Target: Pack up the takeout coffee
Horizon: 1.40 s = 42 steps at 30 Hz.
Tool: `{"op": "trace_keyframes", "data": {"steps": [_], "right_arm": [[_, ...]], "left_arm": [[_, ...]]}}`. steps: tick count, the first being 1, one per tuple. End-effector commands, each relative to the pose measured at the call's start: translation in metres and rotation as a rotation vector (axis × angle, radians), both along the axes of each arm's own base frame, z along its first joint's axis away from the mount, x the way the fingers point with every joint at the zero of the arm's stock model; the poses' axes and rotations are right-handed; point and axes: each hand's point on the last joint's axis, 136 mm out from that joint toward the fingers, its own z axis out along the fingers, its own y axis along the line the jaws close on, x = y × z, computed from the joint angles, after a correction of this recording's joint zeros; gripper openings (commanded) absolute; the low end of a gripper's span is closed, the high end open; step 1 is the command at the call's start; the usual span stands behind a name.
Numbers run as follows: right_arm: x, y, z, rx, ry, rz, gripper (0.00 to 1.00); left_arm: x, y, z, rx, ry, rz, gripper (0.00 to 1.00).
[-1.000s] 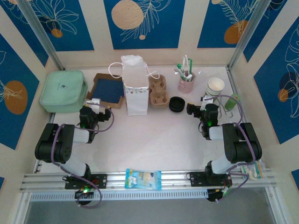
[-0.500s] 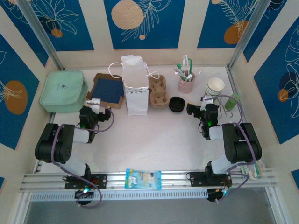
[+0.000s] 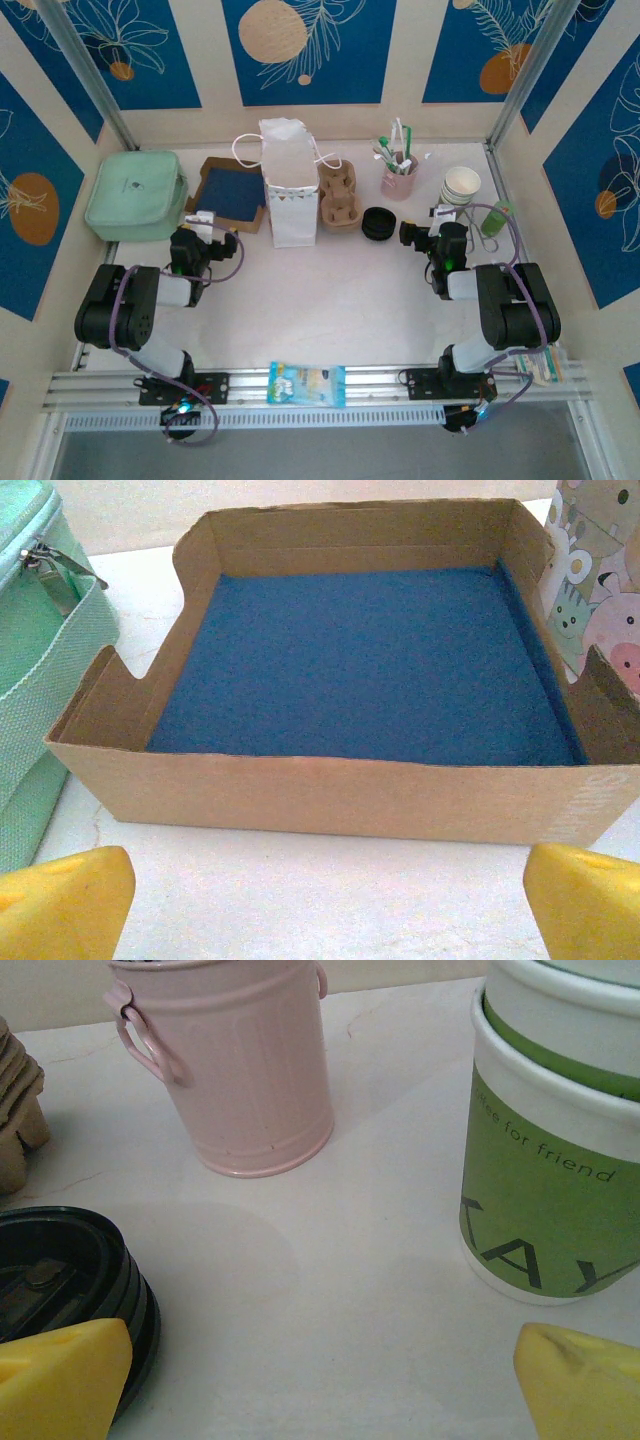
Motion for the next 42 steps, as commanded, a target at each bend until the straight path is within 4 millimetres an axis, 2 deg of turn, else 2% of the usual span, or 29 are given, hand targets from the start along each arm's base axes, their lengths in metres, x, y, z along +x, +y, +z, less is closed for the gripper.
{"op": "trace_keyframes", "data": {"steps": [1, 28, 34, 38, 41, 42], "right_arm": [[0.004, 0.002, 0.011, -0.001, -0.033, 0.013, 0.99], [0.004, 0.002, 0.012, -0.006, -0.039, 0.01, 0.99], [-0.004, 0.023, 0.05, -0.096, -0.036, 0.05, 0.99], [-0.017, 0.034, 0.074, -0.049, -0.033, 0.057, 0.99], [-0.029, 0.034, 0.09, 0.032, 0.033, 0.008, 0.99], [-0.036, 0.025, 0.09, 0.095, 0.089, -0.064, 0.99]], "left_arm": [[0.001, 0.001, 0.008, 0.008, -0.024, -0.015, 0.99], [0.002, 0.011, 0.008, 0.016, -0.024, 0.048, 1.0], [-0.004, 0.012, 0.03, 0.072, -0.031, 0.104, 1.0], [-0.011, 0.013, 0.05, 0.1, -0.037, 0.147, 1.0], [-0.018, 0.008, 0.07, 0.068, -0.034, 0.163, 1.0], [-0.021, 0.004, 0.079, 0.046, -0.041, 0.161, 1.0]]}}
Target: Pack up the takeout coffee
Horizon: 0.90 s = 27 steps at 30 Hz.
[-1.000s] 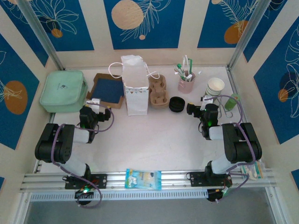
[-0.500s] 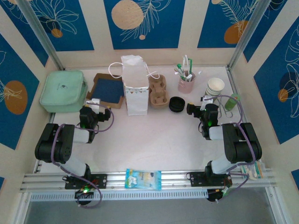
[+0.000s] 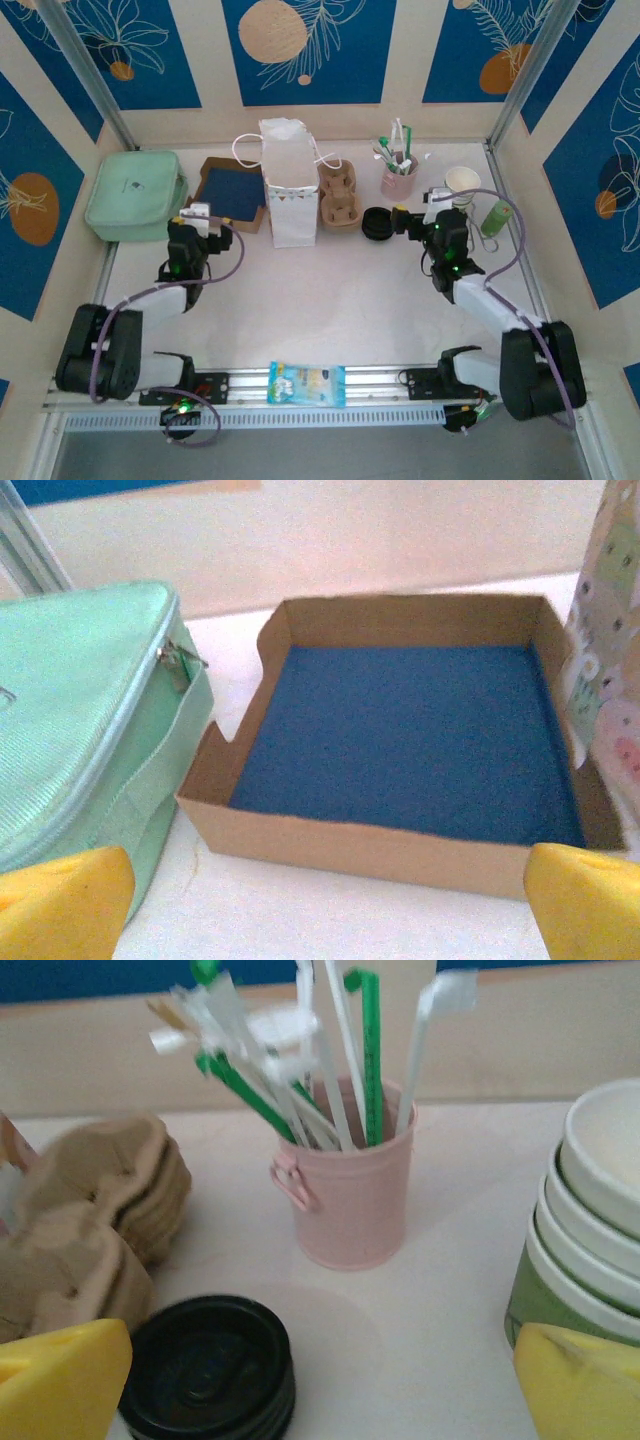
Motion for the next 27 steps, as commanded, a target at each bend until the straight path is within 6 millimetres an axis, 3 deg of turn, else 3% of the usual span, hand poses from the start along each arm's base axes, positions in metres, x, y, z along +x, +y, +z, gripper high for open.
{"op": "trace_keyframes", "data": {"steps": [1, 4, 6, 9, 15, 18, 22, 27], "right_arm": [[-0.023, -0.029, -0.012, 0.174, 0.211, -0.22, 0.99], [-0.029, -0.034, -0.003, 0.363, 0.312, -0.184, 0.99], [-0.03, -0.035, 0.003, 0.356, 0.365, -0.197, 0.99], [-0.032, -0.035, 0.014, 0.314, 0.422, -0.212, 0.99], [-0.04, -0.044, 0.032, 0.323, 0.487, -0.283, 0.99], [-0.042, -0.045, 0.044, 0.331, 0.496, -0.29, 0.99], [-0.046, -0.049, 0.06, 0.346, 0.47, -0.308, 0.99], [-0.053, -0.046, 0.072, 0.408, 0.453, -0.276, 0.99]], "left_arm": [[-0.009, -0.003, 0.024, -0.038, 0.015, 0.033, 1.0], [-0.02, -0.026, 0.058, -0.138, -0.028, -0.038, 1.0], [-0.029, -0.043, 0.074, -0.208, -0.024, -0.091, 1.0], [-0.047, -0.079, 0.079, -0.278, 0.044, -0.223, 0.98], [-0.092, -0.149, 0.043, -0.361, 0.261, -0.447, 0.96], [-0.103, -0.177, 0.024, -0.395, 0.332, -0.512, 0.96], [-0.1, -0.209, 0.008, -0.475, 0.391, -0.568, 0.95], [-0.086, -0.232, -0.015, -0.58, 0.431, -0.571, 0.95]]}}
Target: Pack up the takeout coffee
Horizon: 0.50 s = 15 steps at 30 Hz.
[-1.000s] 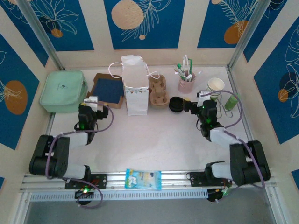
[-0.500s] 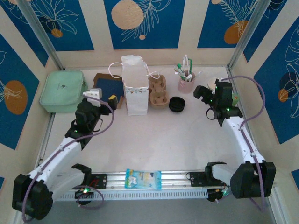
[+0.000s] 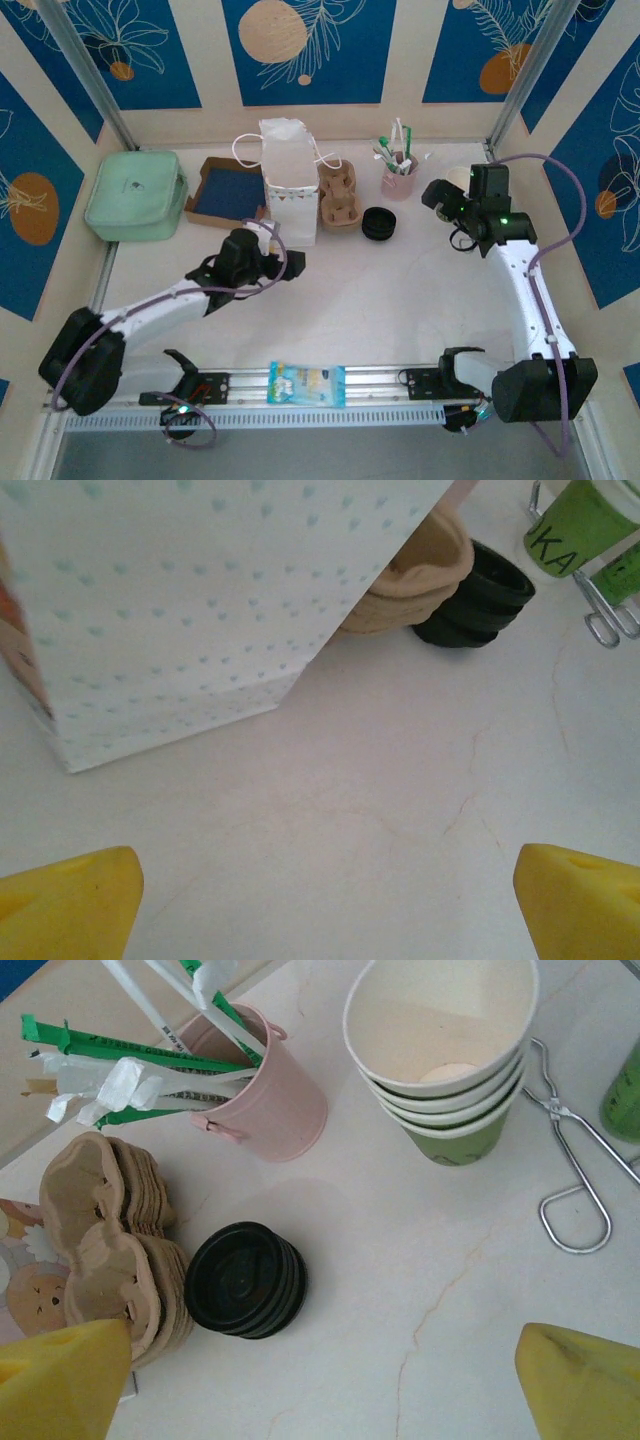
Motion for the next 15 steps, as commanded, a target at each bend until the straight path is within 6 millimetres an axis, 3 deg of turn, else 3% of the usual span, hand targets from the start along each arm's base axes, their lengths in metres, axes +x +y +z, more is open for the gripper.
{"op": "trace_keyframes", "data": {"steps": [1, 15], "right_arm": [[-0.009, 0.008, 0.016, 0.063, -0.008, 0.036, 0.99], [-0.02, 0.02, 0.04, 0.056, -0.065, 0.129, 0.99]], "left_arm": [[0.008, -0.023, 0.005, -0.133, 0.013, -0.017, 0.95], [0.063, -0.041, -0.022, -0.14, 0.027, 0.044, 0.94]]}}
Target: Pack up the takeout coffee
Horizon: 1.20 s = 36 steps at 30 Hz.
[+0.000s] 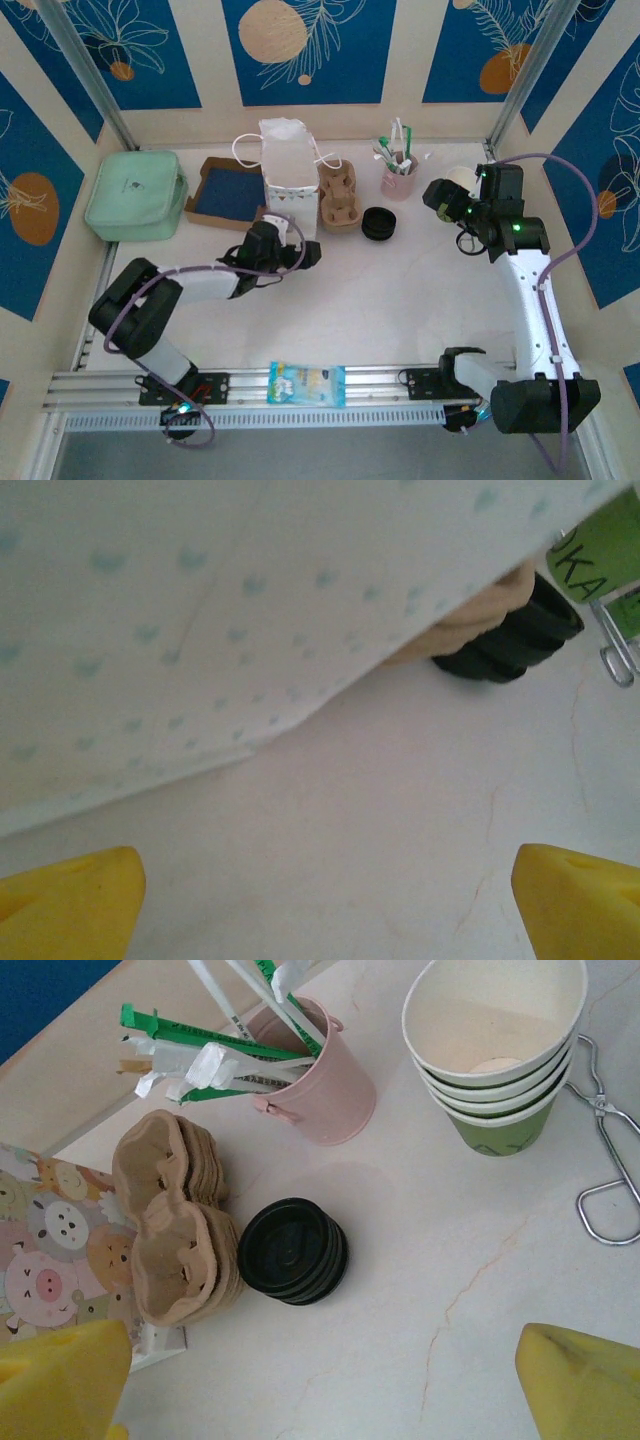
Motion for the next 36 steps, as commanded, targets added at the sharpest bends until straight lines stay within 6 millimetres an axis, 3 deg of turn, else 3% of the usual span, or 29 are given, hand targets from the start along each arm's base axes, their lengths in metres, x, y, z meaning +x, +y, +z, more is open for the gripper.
{"op": "trace_keyframes", "data": {"steps": [1, 10, 22, 29, 36], "right_arm": [[-0.005, 0.007, 0.014, 0.011, -0.025, 0.042, 0.99], [-0.003, 0.004, 0.013, 0.018, -0.007, 0.028, 1.0], [0.009, -0.005, 0.004, 0.098, 0.071, -0.017, 0.92], [0.016, -0.025, -0.013, 0.091, 0.163, -0.079, 0.9], [0.018, -0.056, -0.033, 0.04, 0.29, -0.213, 0.9]], "left_arm": [[0.02, -0.006, 0.012, -0.059, -0.032, 0.019, 0.94], [0.048, -0.007, 0.006, -0.08, -0.031, 0.048, 0.92], [0.081, -0.013, 0.012, -0.116, -0.039, 0.014, 0.9], [0.062, -0.017, 0.016, -0.104, -0.015, -0.017, 0.88], [0.025, -0.021, 0.027, -0.072, -0.016, -0.074, 0.89]]}}
